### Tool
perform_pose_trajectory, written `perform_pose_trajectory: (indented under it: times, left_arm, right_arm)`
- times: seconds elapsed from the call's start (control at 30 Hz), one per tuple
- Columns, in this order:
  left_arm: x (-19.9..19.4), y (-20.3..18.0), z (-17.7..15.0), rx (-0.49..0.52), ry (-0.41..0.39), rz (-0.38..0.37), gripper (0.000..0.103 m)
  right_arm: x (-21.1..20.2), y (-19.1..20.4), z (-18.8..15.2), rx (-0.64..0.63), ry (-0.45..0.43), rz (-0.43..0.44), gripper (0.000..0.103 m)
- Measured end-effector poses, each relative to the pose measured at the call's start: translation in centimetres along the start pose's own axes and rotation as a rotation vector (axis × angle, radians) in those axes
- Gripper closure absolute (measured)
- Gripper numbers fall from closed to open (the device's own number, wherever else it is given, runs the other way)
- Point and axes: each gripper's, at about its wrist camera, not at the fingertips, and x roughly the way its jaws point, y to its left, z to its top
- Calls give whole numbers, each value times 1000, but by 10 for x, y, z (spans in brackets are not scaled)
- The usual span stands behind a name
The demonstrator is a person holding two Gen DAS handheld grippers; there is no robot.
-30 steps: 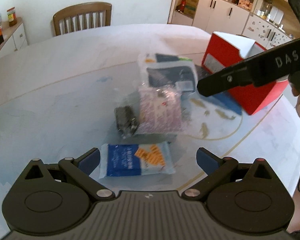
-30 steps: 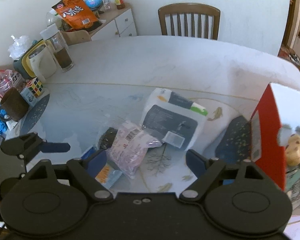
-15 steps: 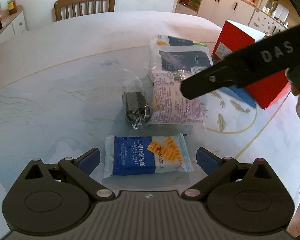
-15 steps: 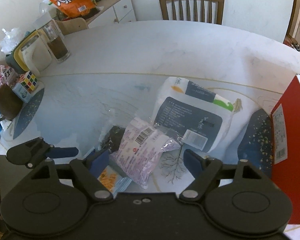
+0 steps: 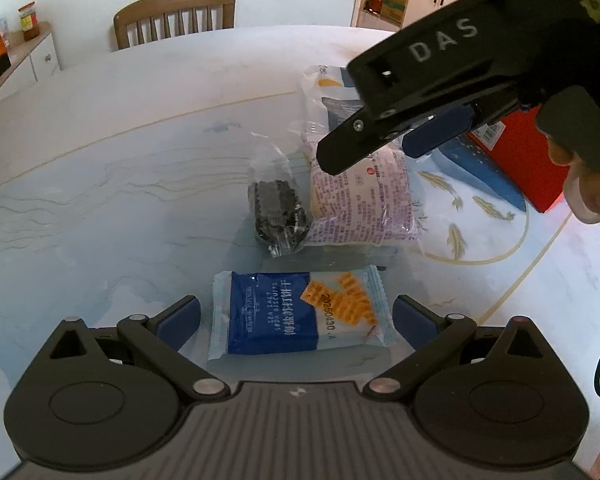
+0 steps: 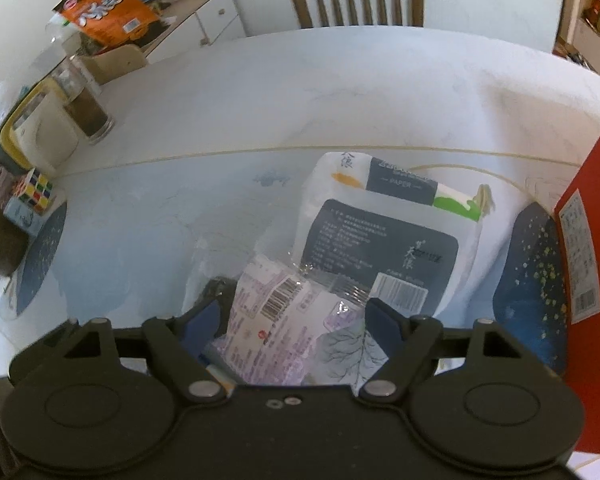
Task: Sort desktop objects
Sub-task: 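Grasp the pink-white snack bag with the right gripper while the left gripper grasps the blue cracker pack, then carry the pink bag to the shoebox with the right gripper while the left gripper carries the cracker pack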
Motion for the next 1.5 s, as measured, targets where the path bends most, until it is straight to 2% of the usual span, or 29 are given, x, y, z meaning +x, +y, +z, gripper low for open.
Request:
perform_pose_trajectory:
  times: [0.2, 0.43, 0.67, 0.7, 0.83, 1.23, 1.5]
  left_arm:
    - [3, -5, -1, 17, -10, 9, 1]
    - [8, -15, -4, 73, -19, 26, 1]
    - [12, -19, -3, 110, -16, 40, 2]
    - [12, -19, -3, 108, -18, 42, 4]
    - [9, -18, -4, 101, -27, 47, 11]
    - [4, -15, -3, 84, -40, 58, 24]
    - [-1, -15, -5, 67, -34, 60, 26]
  right_arm:
    - [7, -1, 1, 44, 3, -21, 23]
    - [14, 0, -3, 35, 26, -31, 26]
    - [14, 1, -6, 34, 25, -14, 36]
    - [14, 2, -6, 31, 24, -10, 37]
    - [12, 5, -7, 21, 20, 12, 51]
    - [4, 5, -13, -5, 15, 2, 55]
    - [-8, 2, -18, -16, 8, 4, 57]
